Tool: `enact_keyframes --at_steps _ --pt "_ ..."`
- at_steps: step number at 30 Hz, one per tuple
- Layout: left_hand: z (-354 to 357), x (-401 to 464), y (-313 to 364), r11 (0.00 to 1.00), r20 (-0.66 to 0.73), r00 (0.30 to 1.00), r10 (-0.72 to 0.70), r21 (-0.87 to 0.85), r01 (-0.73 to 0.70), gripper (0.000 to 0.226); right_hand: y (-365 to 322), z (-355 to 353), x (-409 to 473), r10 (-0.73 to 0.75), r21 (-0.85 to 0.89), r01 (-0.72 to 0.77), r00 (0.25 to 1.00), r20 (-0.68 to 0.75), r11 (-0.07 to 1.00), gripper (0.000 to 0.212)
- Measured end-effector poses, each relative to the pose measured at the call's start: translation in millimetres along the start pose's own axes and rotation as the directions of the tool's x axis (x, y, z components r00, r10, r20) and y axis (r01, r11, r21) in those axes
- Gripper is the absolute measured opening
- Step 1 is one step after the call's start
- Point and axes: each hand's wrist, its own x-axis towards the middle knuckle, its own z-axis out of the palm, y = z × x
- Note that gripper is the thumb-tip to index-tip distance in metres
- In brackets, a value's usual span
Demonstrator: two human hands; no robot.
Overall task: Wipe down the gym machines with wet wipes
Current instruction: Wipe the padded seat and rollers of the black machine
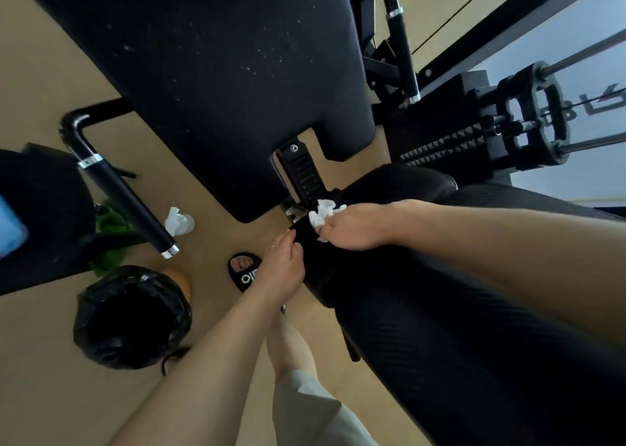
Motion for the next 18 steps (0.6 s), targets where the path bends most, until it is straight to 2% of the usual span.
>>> enact_keyframes --at_steps 2,3,4,6,8,10,12,14,18 --pt "-12.8 -2.7 -15.7 0.997 -0.023 1.000 0.003 0.077 -0.001 0.041 -22.6 1.1 7.7 0.041 0.263 -0.073 0.991 0.125 0.962 0.033" --pt "-21.7 -5.4 -22.7 0.992 -0.049 0.999 -0.002 0.123 0.008 0.036 -28.0 0.6 14.9 -0.050 0.298 0.010 0.991 0.126 0.954 0.029" --pt "-32.8 -7.4 -29.0 0.985 -0.101 0.995 0.012 0.173 0.005 0.035 -32.7 -4.5 17.0 -0.066 0.374 0.035 0.995 0.071 0.927 0.031" --pt "-60.6 -8.4 -36.1 0.956 -0.255 0.958 0.131 0.287 -0.054 0.037 -42.6 -7.2 24.4 -0.036 0.530 0.068 0.997 -0.070 0.845 0.037" --pt "-95.2 -3.9 -36.3 0.914 -0.405 0.873 0.270 0.393 -0.101 0.037 -61.3 -0.9 35.0 -0.027 0.535 0.148 0.974 -0.226 0.832 0.044" --pt "-133.4 5.4 -34.0 0.862 -0.504 0.787 0.355 0.503 -0.068 0.037 -85.3 4.1 49.3 -0.171 0.347 0.329 0.894 -0.414 0.878 0.048" --pt "-169.5 14.7 -34.0 0.812 -0.572 0.723 0.387 0.583 0.027 0.042 -108.8 9.3 66.4 -0.343 0.065 0.445 0.767 -0.543 0.893 0.052" --pt "-198.3 23.8 -37.2 0.769 -0.607 0.692 0.392 0.628 0.115 0.049 -127.7 17.3 91.9 -0.456 -0.154 0.461 0.666 -0.591 0.874 0.055" --pt "-234.6 43.7 -48.6 0.660 -0.607 0.642 0.467 0.723 0.203 0.043 -142.5 37.1 137.0 -0.566 -0.446 0.350 0.559 -0.606 0.823 0.060"
